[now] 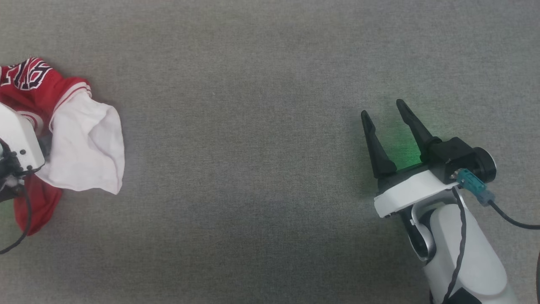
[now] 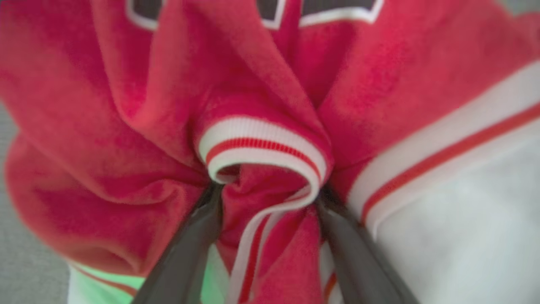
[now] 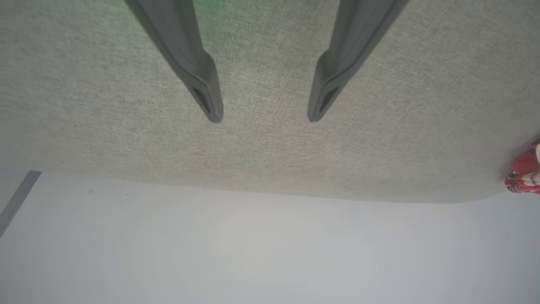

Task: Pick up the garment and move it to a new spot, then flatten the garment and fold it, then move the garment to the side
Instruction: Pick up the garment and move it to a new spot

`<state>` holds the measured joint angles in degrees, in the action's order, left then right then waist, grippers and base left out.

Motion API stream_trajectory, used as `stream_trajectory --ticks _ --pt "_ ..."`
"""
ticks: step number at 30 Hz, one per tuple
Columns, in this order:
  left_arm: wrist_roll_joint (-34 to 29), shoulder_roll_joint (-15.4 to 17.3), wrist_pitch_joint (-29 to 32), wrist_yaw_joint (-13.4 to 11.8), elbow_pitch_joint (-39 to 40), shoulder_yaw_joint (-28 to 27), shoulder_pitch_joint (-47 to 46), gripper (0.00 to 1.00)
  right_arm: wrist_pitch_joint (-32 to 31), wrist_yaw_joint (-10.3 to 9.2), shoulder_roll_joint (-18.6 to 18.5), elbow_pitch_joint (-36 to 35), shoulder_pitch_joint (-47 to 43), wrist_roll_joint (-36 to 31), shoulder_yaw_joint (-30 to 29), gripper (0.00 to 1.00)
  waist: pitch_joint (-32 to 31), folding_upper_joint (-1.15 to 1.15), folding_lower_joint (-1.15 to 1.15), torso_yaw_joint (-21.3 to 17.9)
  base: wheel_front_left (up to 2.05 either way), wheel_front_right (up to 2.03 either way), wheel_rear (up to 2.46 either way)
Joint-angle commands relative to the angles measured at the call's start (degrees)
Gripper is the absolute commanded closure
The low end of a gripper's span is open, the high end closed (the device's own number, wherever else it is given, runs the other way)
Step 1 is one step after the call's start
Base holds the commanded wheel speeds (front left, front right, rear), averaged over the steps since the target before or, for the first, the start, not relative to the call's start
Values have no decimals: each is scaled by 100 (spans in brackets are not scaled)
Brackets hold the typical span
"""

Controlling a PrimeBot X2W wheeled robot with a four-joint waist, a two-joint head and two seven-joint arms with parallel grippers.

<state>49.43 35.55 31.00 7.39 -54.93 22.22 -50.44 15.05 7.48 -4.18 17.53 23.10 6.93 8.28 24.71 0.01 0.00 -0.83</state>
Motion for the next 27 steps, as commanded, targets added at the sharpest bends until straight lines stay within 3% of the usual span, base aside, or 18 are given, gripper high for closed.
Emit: stream_trajectory --ticks 1,7,10,19,27 --pt "125 -444 -83 9 -76 230 381 100 17 2 35 -38 43 -45 5 0 -30 -1 0 1 0 0 0" --pt "289 -137 -1348 12 97 85 -99 100 17 3 58 -2 -43 23 -16 0 -379 -1 0 74 0 0 0" --pt "459 -109 -1644 7 260 76 -234 100 18 3 78 17 -137 71 -61 0 -613 -1 0 112 0 0 0" --pt "969 -470 -1311 7 1242 432 -533 100 17 2 118 11 -325 238 -163 0 -966 -1 0 -8 0 0 0" --pt "1316 -1162 -762 7 2467 918 -712 100 18 3 126 -128 -341 742 -191 0 -821 -1 0 -768 0 0 0"
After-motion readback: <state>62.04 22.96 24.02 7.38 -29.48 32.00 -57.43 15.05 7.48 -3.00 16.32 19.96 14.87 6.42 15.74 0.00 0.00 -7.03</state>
